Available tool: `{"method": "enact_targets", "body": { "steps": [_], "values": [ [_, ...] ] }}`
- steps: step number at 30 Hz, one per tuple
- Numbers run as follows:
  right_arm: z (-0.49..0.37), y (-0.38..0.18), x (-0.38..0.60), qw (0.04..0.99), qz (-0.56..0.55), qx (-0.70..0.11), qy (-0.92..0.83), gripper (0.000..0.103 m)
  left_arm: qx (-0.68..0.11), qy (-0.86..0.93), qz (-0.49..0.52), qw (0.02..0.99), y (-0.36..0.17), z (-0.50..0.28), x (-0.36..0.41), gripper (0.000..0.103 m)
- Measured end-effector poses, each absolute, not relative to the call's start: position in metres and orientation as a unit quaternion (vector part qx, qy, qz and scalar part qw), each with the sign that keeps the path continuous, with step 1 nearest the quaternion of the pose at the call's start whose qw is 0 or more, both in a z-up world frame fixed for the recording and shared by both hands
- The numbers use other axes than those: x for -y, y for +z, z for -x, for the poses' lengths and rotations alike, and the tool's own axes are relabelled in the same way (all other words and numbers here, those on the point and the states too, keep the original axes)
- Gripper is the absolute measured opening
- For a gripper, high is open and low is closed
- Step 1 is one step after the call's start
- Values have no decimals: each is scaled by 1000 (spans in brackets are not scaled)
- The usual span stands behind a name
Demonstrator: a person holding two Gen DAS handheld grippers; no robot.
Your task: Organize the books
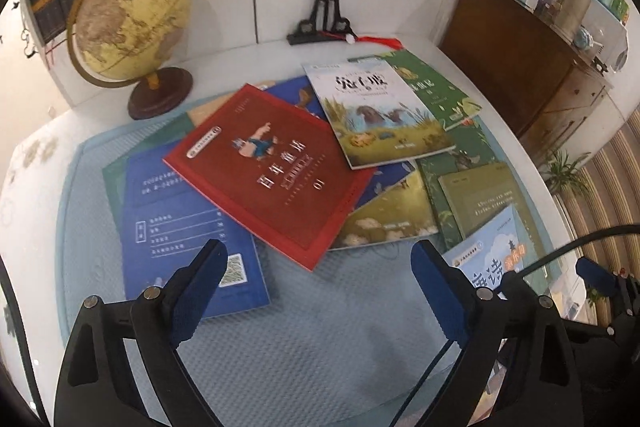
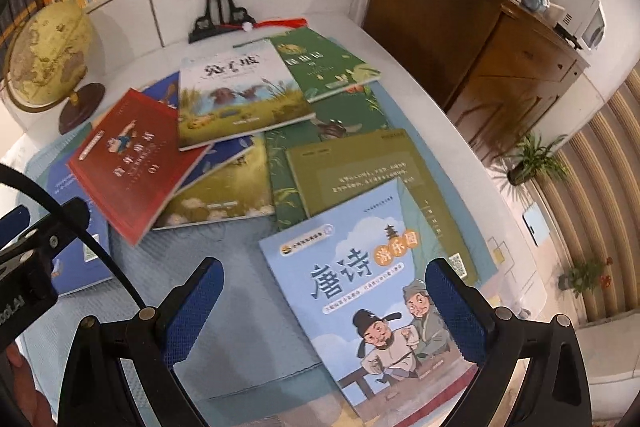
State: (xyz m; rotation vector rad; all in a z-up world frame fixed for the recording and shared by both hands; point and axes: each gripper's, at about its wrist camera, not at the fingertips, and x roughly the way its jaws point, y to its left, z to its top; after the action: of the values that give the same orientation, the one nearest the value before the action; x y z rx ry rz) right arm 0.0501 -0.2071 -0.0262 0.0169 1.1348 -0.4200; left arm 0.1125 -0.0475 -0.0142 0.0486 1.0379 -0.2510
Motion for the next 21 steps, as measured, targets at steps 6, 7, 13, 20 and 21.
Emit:
{"method": "enact_targets", "body": {
  "steps": [6,7,13,20,21],
  "values": [
    [-51,-33,221,812,-25,-542,-215,101,-504,-116,-34,855,-23,-112,53,93],
    [-51,-34,222,811,-27,-543,-216,101,-504,-115,-33,855,-24,-112,53,93],
    [-59,-35,218,812,-25,-544,-209,101,-503,-100,-39,858,-25,-117,44,93],
    [-75,-40,201,818,-6,-546,-182,101,-510,-80,-33,856,-31,-125,32,93],
    [-77,-40,198,818,-3,-546,-179,101,-511,-79,-31,856,-32,-127,31,93]
  ]
}}
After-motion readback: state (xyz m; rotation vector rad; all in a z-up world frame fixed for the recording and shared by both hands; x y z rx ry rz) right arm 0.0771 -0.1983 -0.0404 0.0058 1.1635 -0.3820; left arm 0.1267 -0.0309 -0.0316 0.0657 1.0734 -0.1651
